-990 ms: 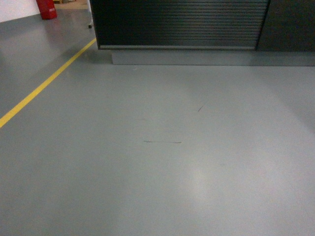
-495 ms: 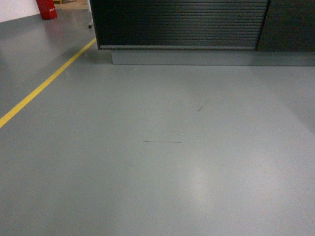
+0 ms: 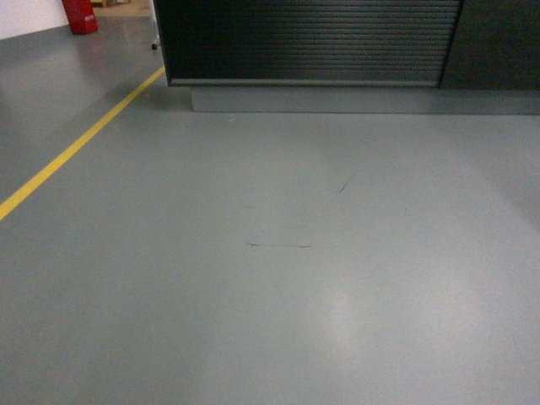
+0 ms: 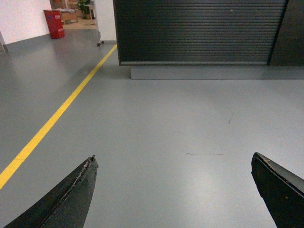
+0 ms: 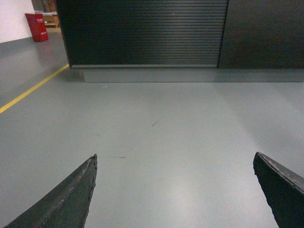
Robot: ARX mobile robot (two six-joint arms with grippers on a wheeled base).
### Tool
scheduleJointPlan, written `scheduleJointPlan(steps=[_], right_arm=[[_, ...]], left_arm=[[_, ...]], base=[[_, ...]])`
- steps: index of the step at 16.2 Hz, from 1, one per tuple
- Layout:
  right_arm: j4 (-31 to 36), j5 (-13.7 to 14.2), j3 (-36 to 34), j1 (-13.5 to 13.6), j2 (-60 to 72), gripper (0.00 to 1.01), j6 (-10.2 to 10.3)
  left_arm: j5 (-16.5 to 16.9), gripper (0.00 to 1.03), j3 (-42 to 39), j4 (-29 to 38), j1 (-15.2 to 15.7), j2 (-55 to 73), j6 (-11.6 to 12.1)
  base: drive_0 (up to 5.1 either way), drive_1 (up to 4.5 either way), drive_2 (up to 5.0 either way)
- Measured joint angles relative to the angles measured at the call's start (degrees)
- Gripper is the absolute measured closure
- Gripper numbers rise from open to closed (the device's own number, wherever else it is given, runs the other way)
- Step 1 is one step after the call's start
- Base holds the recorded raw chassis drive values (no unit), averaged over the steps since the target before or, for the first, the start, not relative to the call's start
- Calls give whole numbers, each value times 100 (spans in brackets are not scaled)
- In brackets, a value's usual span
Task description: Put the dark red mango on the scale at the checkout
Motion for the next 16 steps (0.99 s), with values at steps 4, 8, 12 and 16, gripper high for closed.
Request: scheduleJointPlan(steps=[4,8,12,16], right_arm=[[0,0,0,0,0,3,0],[2,0,0,0,0,3,0],[2,0,0,0,0,3,0],[-17,-7,0,0,0,3,-2]], left_arm=[[11,5,0,0,0,0,-2],[11,5,0,0,0,0,-2],[11,5,0,-4,0,0,-2],[15,5,0,2,0,0,-2]], base=[[10,398,-378],[12,397,-374],[4,397,-388],[6,406,-393]])
